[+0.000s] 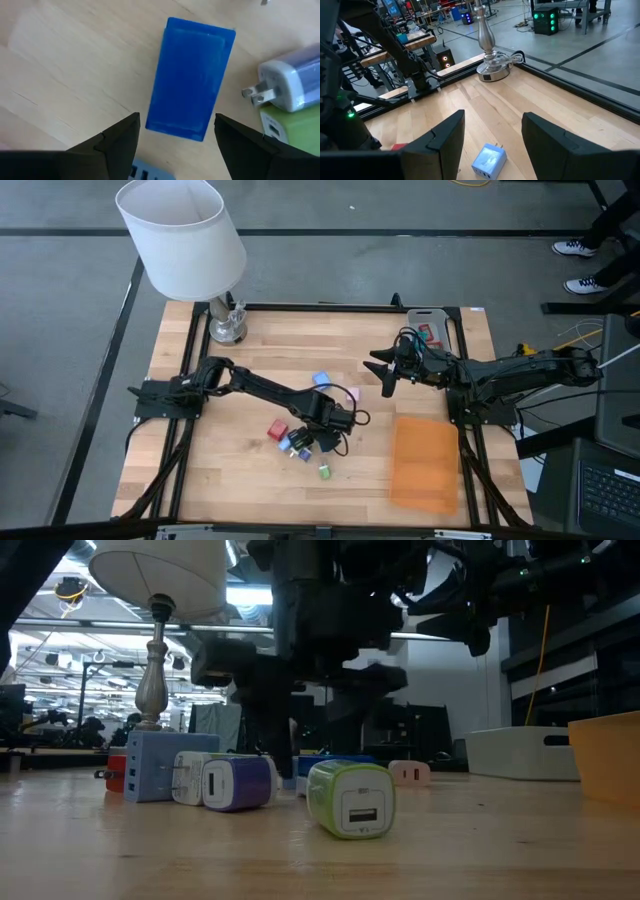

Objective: Pick & Place Office items
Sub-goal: Put the dark blue digital clock into the gray bin

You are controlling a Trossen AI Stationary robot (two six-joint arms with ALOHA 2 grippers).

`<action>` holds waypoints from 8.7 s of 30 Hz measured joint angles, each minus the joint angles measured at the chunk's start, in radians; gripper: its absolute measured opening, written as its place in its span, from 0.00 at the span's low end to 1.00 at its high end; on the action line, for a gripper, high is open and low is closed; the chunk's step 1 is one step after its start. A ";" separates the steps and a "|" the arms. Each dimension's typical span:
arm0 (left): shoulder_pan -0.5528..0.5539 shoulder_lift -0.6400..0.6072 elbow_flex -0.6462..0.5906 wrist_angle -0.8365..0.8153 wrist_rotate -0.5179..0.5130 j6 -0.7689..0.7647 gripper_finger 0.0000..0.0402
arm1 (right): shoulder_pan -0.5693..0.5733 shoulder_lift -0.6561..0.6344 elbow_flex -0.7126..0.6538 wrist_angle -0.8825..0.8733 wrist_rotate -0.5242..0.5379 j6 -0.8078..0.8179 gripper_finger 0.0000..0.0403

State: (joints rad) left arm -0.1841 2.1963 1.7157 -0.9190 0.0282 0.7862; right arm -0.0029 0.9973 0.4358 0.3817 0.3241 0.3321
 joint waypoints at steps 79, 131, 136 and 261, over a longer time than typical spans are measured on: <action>0.318 -0.170 0.186 0.350 -0.823 -0.045 0.38 | -0.057 -0.211 -0.002 -0.254 0.313 -0.127 0.49; 0.179 -0.270 -0.145 1.082 -0.869 0.170 0.38 | 0.087 -0.159 -0.001 0.045 0.192 -0.270 0.49; 0.175 -0.266 -0.151 1.082 -0.831 0.139 0.38 | 0.086 -0.159 -0.001 0.069 0.191 -0.289 0.49; 0.210 -1.465 -1.471 1.503 -0.357 -0.733 0.52 | -0.180 -0.640 -0.256 -0.695 0.736 0.102 0.15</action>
State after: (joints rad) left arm 0.0264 0.7312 0.2452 0.5840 -0.3293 0.0532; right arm -0.1831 0.3578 0.1796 -0.3132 1.0601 0.4344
